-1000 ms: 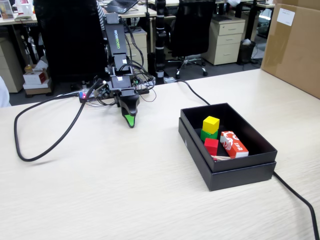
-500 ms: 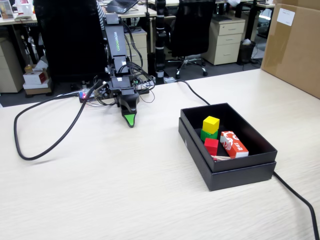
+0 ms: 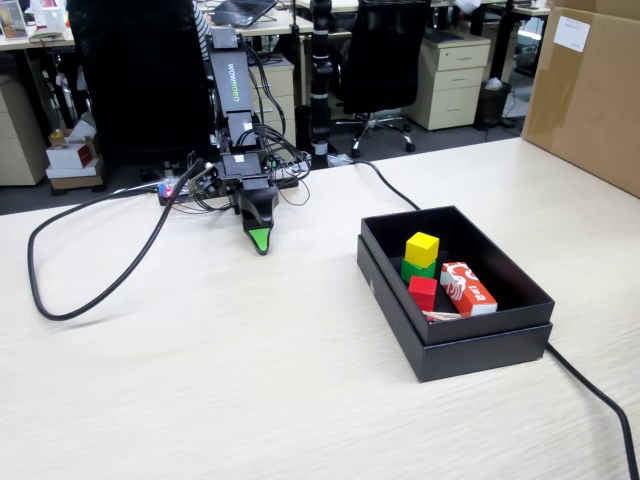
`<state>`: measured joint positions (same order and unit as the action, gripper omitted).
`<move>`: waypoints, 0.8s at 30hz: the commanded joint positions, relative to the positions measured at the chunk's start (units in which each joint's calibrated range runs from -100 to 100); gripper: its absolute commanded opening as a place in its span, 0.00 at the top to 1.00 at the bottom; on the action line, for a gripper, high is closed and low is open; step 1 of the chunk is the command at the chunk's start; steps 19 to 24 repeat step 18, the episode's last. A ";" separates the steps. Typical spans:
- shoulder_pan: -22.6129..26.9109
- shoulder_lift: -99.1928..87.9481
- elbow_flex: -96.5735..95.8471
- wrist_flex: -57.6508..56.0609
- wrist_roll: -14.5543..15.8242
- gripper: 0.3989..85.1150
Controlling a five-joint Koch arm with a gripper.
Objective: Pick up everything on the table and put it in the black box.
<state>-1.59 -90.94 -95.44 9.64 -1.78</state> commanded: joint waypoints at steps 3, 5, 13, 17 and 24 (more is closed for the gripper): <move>0.00 0.12 -0.85 -0.44 -0.44 0.43; 0.00 0.12 -0.85 -0.44 -0.44 0.43; 0.00 -0.11 -1.03 -0.53 -0.44 0.43; 0.00 -0.23 -1.12 -0.44 -0.44 0.43; 0.00 -0.23 -1.12 -0.44 -0.44 0.43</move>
